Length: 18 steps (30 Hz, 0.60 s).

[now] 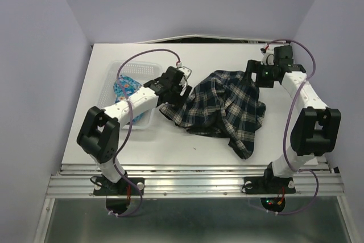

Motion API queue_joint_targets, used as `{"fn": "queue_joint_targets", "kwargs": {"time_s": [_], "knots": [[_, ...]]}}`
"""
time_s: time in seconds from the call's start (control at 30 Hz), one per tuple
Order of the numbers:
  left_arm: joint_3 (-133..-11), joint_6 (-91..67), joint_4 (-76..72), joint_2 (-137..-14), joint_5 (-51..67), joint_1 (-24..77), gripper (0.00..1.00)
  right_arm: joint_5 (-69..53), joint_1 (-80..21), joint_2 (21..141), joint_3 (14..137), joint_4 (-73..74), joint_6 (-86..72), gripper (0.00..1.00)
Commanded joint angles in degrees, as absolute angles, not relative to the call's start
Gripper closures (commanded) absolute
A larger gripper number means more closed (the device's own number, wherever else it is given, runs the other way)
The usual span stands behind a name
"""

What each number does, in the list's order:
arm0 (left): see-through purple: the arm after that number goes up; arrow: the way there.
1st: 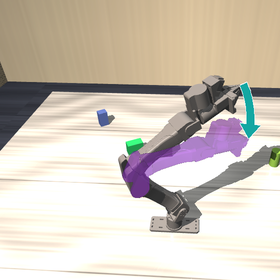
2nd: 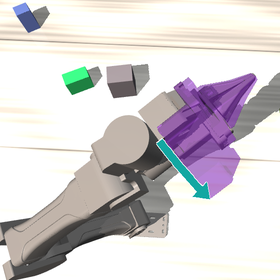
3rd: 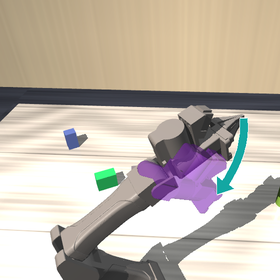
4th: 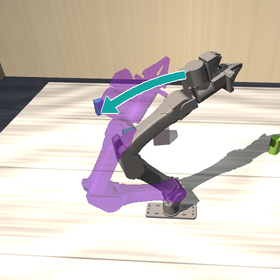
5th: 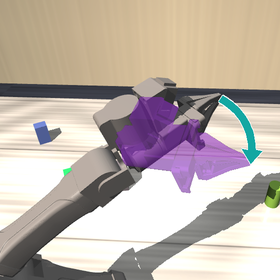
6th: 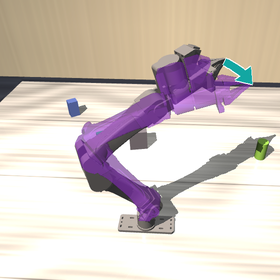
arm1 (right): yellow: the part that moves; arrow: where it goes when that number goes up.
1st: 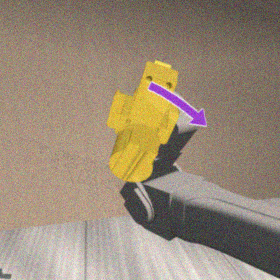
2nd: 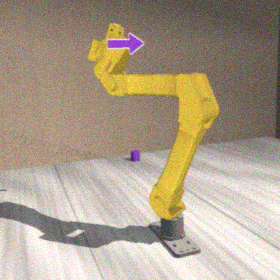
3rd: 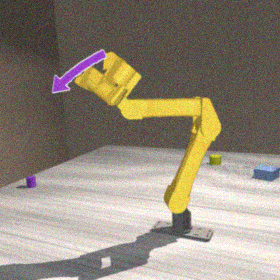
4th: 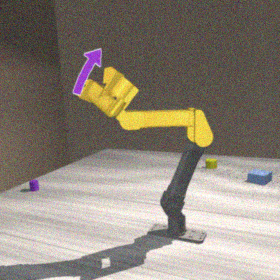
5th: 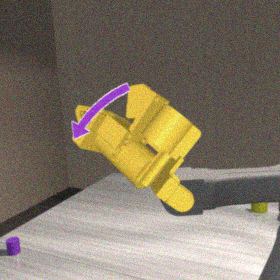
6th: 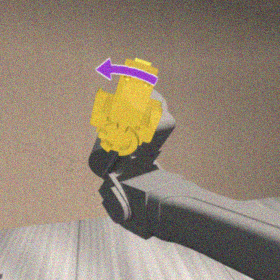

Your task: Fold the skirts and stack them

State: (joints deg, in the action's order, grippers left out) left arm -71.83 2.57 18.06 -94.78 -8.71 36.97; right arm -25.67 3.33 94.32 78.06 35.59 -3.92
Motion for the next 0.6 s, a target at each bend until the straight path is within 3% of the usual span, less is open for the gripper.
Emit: {"fn": "queue_joint_targets", "kwargs": {"time_s": [0.0, 0.37, 0.5, 0.57], "knots": [[-73.6, 0.4, 20.3, -94.5, -16.1, 32.4, 0.05, -17.3, 2.1, 93.7, 78.4, 34.5, -2.1, 0.04], [-74.5, -1.3, 22.6, -102.3, -17.8, 21.2, 0.09, -3.8, 2.1, 97.9, 80.9, 35.9, -5.6, 0.00], [-76.7, 1.6, 21.9, -101.4, -13.0, 19.5, 0.09, -8.5, 2.6, 99.7, 80.5, 36.8, -6.6, 0.00], [-77.9, 5.0, 20.2, -98.6, -5.1, 19.5, 0.08, -14.5, 3.2, 101.4, 80.4, 37.3, -7.6, 0.00]]}}
